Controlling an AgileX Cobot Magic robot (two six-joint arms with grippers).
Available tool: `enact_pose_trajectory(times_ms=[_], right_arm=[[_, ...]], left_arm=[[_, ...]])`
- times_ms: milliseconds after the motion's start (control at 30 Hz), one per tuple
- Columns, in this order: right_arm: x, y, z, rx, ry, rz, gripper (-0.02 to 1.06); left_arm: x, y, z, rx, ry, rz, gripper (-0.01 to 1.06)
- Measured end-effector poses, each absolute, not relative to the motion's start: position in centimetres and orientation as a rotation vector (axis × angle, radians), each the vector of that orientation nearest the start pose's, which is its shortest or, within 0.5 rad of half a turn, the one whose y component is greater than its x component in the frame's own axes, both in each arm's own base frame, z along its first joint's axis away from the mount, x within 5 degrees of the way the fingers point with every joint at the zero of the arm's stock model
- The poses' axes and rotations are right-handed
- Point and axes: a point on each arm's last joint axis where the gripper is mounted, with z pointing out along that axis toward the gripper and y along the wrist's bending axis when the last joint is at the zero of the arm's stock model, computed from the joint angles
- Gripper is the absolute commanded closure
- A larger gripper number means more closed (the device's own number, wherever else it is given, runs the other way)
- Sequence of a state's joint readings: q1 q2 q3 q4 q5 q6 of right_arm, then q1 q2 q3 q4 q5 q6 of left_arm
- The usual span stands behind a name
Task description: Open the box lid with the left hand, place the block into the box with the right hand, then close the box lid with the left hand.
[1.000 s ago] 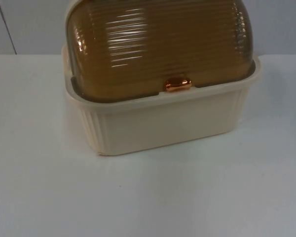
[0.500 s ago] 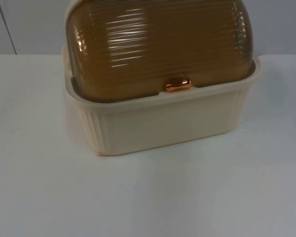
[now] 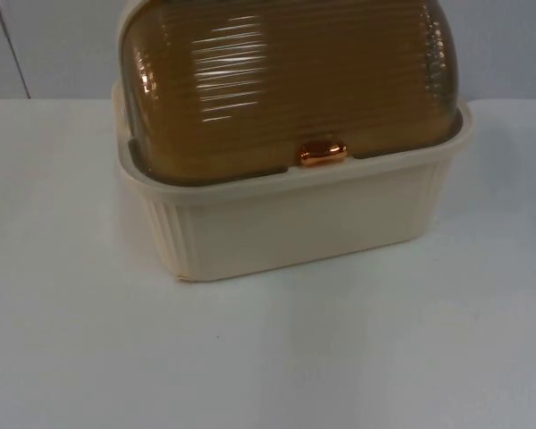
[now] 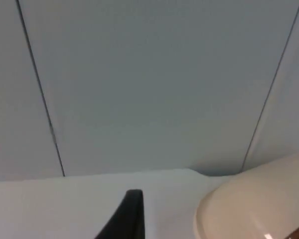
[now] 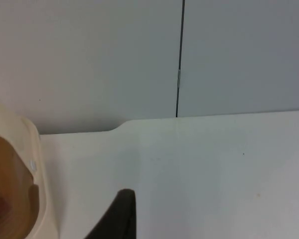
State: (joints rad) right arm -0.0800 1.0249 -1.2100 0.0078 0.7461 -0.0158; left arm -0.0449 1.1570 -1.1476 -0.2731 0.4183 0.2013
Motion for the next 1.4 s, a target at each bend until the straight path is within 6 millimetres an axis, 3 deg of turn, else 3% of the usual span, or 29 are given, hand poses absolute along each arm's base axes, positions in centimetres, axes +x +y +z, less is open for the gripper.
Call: enact_pose_trajectory(times_ms=[267,1000,1133,1267,1333,1367,1400], right_arm=[[20.1,-1.6,42.8,0.069,2.080,-0.049,0.00],[20.1,-1.6,42.9,0.085,2.071,-0.040,0.00],[20.0,-1.6,41.8,0.086,2.082,-0.040,0.00],[18.6,-1.5,40.4,0.089,2.064,-0.046,0.00],[16.0,-1.5,40.4,0.089,2.011,-0.072,0.00],[16.0,-1.5,40.4,0.089,2.011,-0.072,0.00],[14.8,-1.5,40.7,0.090,1.979,-0.096,0.00]], left_arm=[[24.2,-2.0,42.5,0.064,1.809,-0.160,0.01],[24.0,-2.1,42.0,0.079,1.873,-0.172,0.01],[23.8,-2.2,41.2,0.090,1.921,-0.177,0.01],[22.8,-2.0,40.8,0.123,1.925,-0.127,0.01],[21.1,-1.8,41.6,0.136,1.881,-0.104,0.01],[21.1,-1.8,41.6,0.136,1.881,-0.104,0.01],[19.7,-1.8,42.3,0.138,1.841,-0.097,0.01]])
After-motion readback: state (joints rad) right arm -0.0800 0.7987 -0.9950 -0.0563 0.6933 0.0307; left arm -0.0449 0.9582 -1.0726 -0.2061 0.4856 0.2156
